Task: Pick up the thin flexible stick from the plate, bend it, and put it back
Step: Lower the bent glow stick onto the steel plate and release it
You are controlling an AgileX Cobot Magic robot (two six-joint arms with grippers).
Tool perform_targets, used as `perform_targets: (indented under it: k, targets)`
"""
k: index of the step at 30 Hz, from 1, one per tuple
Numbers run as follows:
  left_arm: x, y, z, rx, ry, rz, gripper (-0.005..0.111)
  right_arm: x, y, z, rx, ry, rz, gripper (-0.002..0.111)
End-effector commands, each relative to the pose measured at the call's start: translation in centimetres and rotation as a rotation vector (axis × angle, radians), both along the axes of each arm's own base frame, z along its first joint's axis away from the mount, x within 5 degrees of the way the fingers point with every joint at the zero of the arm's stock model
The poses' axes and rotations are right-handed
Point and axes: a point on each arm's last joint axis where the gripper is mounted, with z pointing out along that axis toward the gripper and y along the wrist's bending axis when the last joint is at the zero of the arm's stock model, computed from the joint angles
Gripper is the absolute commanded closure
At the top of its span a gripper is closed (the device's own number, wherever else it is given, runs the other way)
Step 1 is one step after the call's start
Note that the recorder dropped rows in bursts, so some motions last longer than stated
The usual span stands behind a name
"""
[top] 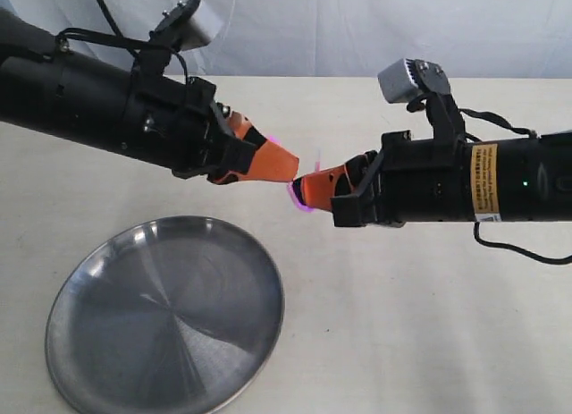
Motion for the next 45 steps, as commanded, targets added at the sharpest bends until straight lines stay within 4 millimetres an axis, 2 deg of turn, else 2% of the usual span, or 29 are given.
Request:
perform_targets:
  k: [1,3,6,10,12,15,16,20,23,28,36,38,43,45]
  targets:
    - [1.0,1.8,1.4,0.067,-0.105,0.169,0.059,-2.6,1.3,0.9,0.108,-0.010,0.275,0.109]
    - [0.5,2.3,1.9,0.101,-0.120,0.177,0.054,-2.6,1.3,0.8,0.100,-0.010,0.266,0.109]
    - [0.3,3.4,2.3,0.194,-0.150,0.251,0.054,-2.1,1.2,0.8,0.097,-0.010,0.210,0.109]
    - [0.6,5.9,3.2,0.294,-0.172,0.446,0.058,-0.4,1.3,0.6,0.085,0.003,-0.042,0.109]
    - [0.7,7.5,3.9,0.298,-0.167,0.541,0.072,0.1,2.2,-0.1,0.085,0.012,-0.122,0.109]
    - [-0.4,8.6,5.5,0.278,-0.199,0.577,0.104,1.3,5.0,-1.7,0.113,0.076,-0.122,0.109]
    - [-0.7,8.8,5.8,0.277,-0.212,0.574,0.107,1.7,5.7,-1.9,0.110,0.080,-0.110,0.109]
    - [-2.0,9.3,6.9,0.285,-0.238,0.561,0.107,3.1,8.7,-3.7,0.085,0.111,-0.057,0.109]
    - [-3.1,9.8,7.6,0.299,-0.257,0.549,0.107,4.1,9.9,-5.3,0.040,0.152,-0.074,0.109]
    - [-4.6,10.3,8.5,0.293,-0.280,0.546,0.107,5.3,10.4,-7.5,-0.037,0.209,-0.117,0.109]
    - [-5.4,10.6,9.2,0.277,-0.297,0.549,0.107,5.1,10.5,-10.0,-0.102,0.256,-0.083,0.109]
    - [-5.4,10.6,9.1,0.276,-0.288,0.552,0.107,5.0,10.5,-10.2,-0.110,0.259,-0.076,0.103]
    - [-5.4,10.6,9.1,0.275,-0.279,0.555,0.107,5.1,10.3,-10.5,-0.120,0.280,-0.097,0.069]
    - [-5.4,10.6,9.1,0.274,-0.277,0.556,0.107,5.1,10.3,-10.5,-0.126,0.280,-0.102,0.067]
